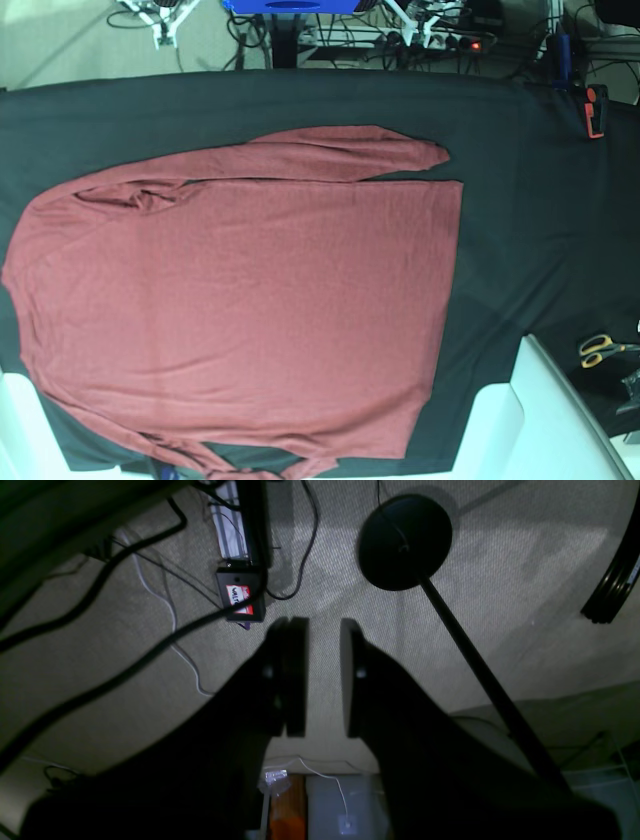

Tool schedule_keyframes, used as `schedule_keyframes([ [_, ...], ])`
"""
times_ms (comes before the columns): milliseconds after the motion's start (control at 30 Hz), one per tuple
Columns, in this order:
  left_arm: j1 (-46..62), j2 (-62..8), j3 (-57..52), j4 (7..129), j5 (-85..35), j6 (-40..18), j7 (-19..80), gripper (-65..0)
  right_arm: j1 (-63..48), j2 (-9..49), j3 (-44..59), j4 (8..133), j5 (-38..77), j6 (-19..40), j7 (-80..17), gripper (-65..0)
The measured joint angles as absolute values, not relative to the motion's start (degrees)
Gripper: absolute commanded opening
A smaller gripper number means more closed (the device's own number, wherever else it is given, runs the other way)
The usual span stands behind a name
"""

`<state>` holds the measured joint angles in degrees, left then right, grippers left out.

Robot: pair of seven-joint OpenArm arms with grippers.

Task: Fold the T-shirt properly

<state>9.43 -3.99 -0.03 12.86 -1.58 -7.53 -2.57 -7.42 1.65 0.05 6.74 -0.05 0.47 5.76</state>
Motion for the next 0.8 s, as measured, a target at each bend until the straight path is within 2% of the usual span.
schedule_keyframes([
  [167,9.4,-4.0,-0.1,12.9,-1.6,-7.5,-2.6,-65.0,-7.6,1.7,0.1,6.7,-0.1,0.5,5.2,-55.5],
  [267,9.9,-4.0,0.0,13.7,-1.6,-7.5,-2.6,-65.0,-7.5,1.7,0.1,6.8,0.0,0.5,5.5,-65.0],
  [300,10.6,-4.0,0.0,14.9,-1.6,-7.5,-2.7,-65.0,-7.6,1.7,0.1,6.8,0.0,0.5,5.5,-65.0],
  [500,21.7,-5.9,0.0,32.6,-1.7,-7.7,-2.6,-65.0,-14.8,2.1,0.1,13.6,-0.1,0.5,3.7,-64.4],
  [667,29.1,-8.7,-1.1,45.5,-1.6,-7.5,-2.2,-65.0,-27.2,3.8,0.5,38.6,-0.3,-0.2,-7.5,-64.4],
  [767,32.5,-8.4,-5.9,52.3,-1.5,-7.6,-2.5,-65.0,-33.5,2.9,6.6,58.0,0.1,0.6,-16.3,-64.4],
  [800,34.0,-8.3,-7.7,54.8,-1.7,-7.8,-2.4,-65.0,-35.4,2.5,8.8,64.1,0.1,0.5,-22.0,-64.4],
])
